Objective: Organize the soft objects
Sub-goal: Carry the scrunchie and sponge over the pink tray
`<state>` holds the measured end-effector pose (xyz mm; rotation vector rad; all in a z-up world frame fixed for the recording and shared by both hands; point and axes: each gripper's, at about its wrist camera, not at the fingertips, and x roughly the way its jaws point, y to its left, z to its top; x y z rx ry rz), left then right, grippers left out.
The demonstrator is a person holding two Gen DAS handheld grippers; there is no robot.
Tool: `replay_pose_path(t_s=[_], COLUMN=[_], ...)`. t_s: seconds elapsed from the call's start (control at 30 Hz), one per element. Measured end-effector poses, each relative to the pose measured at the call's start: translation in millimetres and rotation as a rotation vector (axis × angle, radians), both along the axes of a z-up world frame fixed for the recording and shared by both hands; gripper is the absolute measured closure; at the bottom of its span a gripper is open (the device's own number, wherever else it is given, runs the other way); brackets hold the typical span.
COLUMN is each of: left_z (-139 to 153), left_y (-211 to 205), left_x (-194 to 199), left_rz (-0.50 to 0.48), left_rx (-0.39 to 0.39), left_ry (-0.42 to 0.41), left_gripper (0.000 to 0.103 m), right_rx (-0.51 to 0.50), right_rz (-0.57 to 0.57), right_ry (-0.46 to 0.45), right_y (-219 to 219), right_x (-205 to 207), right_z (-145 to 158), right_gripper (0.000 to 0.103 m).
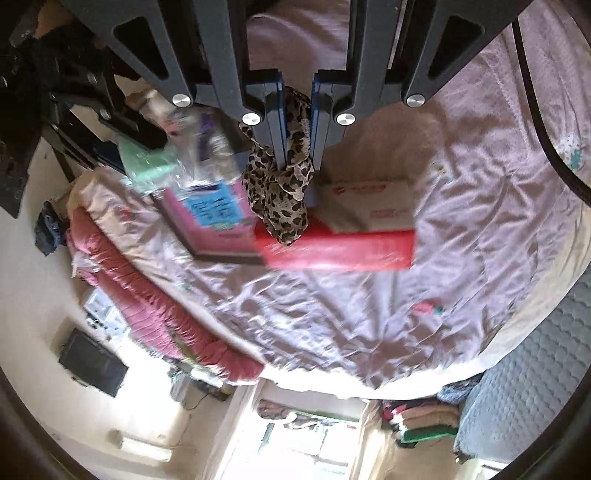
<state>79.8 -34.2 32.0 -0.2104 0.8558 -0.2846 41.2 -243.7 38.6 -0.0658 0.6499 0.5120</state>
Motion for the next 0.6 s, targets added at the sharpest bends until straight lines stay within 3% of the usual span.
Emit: replay_pose_path(t_s=[0.2, 0.6], left_z=[21.4, 21.1], left_y=[-36.7, -105.0], left_x=[-6.8, 1.5], left_rz=[-0.060, -0.160], left_rx=[-0.036, -0.050], left_ry=[-0.048, -0.027], left_gripper=[0.093, 0.093], right_rx=[0.036, 0.097], right_rz=[-0.107, -0.293], right_ry=[-0.044, -0.071], right_y=[-43.6, -130.6], right_x=[0.5, -2.2], right_z=[19.5, 27.1], right_gripper=[0.058, 0.058])
